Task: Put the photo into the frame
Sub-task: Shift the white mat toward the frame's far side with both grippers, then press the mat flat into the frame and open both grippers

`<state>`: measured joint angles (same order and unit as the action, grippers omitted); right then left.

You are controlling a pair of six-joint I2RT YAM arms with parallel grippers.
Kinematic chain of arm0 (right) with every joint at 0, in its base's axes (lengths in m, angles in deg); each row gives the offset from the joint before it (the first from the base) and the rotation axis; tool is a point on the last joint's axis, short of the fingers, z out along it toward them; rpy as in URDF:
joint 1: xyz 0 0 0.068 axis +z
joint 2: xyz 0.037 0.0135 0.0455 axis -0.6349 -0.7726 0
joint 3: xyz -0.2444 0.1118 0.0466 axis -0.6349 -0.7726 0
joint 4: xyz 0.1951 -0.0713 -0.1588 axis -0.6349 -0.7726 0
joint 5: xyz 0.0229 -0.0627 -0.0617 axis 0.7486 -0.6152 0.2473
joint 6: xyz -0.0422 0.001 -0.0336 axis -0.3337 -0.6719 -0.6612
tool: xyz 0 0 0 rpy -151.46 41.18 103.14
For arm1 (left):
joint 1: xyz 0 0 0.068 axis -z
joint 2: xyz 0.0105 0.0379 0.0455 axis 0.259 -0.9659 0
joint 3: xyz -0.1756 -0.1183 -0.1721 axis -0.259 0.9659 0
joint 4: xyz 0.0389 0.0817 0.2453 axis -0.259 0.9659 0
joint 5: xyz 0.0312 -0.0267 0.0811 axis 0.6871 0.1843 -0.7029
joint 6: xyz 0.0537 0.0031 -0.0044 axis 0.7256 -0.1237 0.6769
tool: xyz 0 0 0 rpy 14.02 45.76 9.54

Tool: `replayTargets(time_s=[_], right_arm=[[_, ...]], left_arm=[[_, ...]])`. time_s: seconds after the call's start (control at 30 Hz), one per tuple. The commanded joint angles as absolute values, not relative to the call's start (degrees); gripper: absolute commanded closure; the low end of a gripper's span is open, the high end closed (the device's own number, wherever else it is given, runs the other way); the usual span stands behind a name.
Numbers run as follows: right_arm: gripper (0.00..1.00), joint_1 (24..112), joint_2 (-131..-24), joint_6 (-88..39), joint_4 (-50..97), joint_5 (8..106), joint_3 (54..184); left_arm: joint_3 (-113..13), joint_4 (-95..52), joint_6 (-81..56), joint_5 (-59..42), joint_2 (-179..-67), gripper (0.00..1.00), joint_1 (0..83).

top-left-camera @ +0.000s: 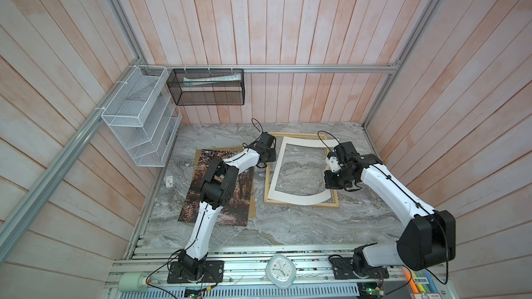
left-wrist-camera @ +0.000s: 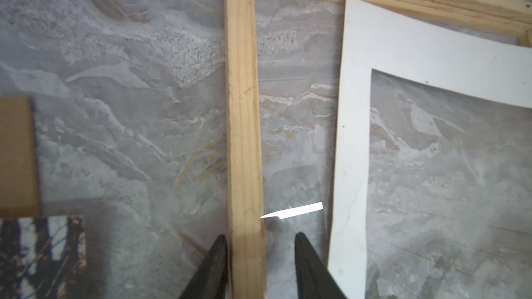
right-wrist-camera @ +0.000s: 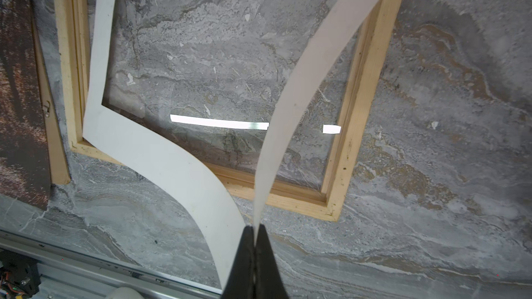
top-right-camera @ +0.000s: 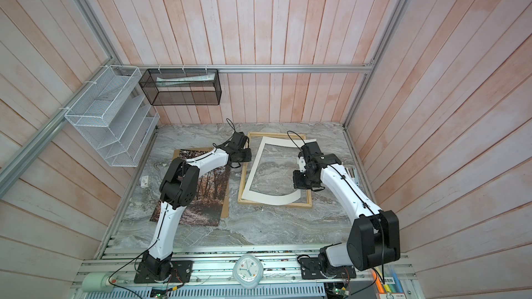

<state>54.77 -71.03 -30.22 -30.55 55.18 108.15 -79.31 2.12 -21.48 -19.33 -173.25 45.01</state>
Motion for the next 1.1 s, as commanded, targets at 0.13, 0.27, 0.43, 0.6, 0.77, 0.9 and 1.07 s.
replayTargets(time_s=[0.13, 0.27, 0.43, 0.6, 0.77, 0.9, 1.07], right_arm=[[1.00, 56.80, -72.44, -32.31, -29.24, 49.10, 111.51], [1.00, 57.75, -72.48, -33.32, -27.99, 48.91, 112.02], [1.00, 58.16, -73.95, -34.20, -27.38, 49.07, 113.08], [1.00, 58.67, -75.21, -35.84, -26.70, 48.86, 114.13], [1.00, 58.88, -75.89, -37.28, -25.80, 48.70, 114.59], [1.00, 59.00, -76.82, -37.97, -24.90, 49.34, 114.50], [1.00, 59.08, -78.17, -38.24, -24.70, 48.87, 114.61]], left_arm=[[-75.02, 1.31, -21.27, -17.90, -165.43, 0.59, 44.54], [-70.87, 1.09, -22.47, -17.90, -162.10, 0.59, 44.11], [-66.18, 0.73, -24.54, -17.25, -158.39, 0.59, 43.06], [-62.40, 0.17, -25.43, -17.03, -155.35, 0.59, 42.39], [-60.98, 0.28, -25.54, -16.94, -154.01, 0.59, 42.26], [-60.48, 0.61, -25.68, -16.68, -153.53, 0.59, 42.17], [-59.13, 0.50, -25.91, -16.58, -152.65, 0.59, 42.17]])
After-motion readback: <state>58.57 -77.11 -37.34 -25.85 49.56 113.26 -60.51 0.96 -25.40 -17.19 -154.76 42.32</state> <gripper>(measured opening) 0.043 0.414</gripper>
